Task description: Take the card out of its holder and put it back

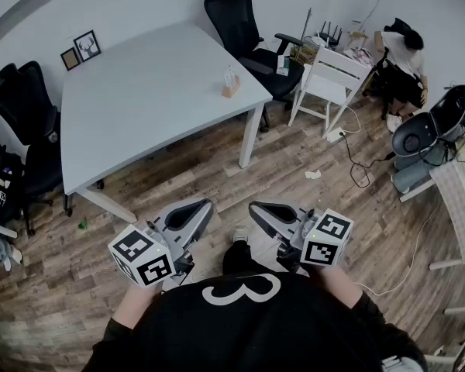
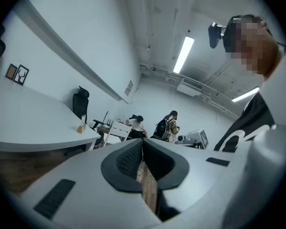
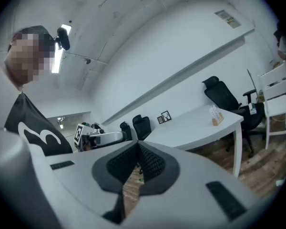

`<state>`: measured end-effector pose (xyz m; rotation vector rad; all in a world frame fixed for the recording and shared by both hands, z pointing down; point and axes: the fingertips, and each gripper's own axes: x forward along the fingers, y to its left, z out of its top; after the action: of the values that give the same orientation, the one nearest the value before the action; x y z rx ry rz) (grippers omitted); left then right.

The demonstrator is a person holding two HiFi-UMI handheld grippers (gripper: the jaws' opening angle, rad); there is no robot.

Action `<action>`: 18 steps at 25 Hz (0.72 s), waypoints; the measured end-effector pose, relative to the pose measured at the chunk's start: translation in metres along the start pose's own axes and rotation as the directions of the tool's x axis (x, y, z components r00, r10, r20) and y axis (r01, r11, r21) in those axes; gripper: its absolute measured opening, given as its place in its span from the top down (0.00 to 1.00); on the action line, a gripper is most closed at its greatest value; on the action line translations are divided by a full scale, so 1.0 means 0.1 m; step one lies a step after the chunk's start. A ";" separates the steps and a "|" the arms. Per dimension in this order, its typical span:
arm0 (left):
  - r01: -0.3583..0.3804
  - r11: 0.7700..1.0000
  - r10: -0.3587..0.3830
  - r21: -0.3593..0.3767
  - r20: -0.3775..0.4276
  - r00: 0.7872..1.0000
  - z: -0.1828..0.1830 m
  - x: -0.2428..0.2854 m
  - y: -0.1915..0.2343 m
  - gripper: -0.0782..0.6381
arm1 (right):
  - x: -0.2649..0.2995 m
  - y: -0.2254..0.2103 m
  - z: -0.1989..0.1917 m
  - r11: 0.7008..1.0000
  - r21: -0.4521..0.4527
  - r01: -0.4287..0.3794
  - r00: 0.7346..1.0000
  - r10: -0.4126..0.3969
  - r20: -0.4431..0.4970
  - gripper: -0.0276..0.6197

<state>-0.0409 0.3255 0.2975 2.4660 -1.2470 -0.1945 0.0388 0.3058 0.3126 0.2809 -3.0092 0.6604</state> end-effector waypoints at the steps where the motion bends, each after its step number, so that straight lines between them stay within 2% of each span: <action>1: -0.003 1.000 0.003 -0.006 0.002 1.000 0.00 0.00 0.01 0.87 | 0.01 0.00 0.00 1.000 -0.002 -0.002 1.000 0.002 0.000 0.95; 4: -0.011 1.000 0.011 -0.020 0.005 1.000 0.00 -0.02 0.04 0.87 | 0.02 0.02 0.00 1.000 -0.009 -0.005 1.000 0.005 0.001 0.95; 8: 0.000 1.000 0.000 -0.002 0.003 1.000 0.00 0.00 0.02 0.87 | 0.01 0.01 -0.01 1.000 -0.010 0.004 1.000 -0.004 0.003 0.95; 18: 0.010 1.000 -0.010 -0.002 -0.024 1.000 0.01 0.28 0.13 0.87 | -0.03 -0.34 0.08 0.998 0.061 0.023 0.999 -0.026 0.047 0.95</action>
<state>-0.0338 0.2959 0.3025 2.4659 -1.2249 -0.1686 0.0478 0.2725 0.3195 0.3409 -3.0293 0.7549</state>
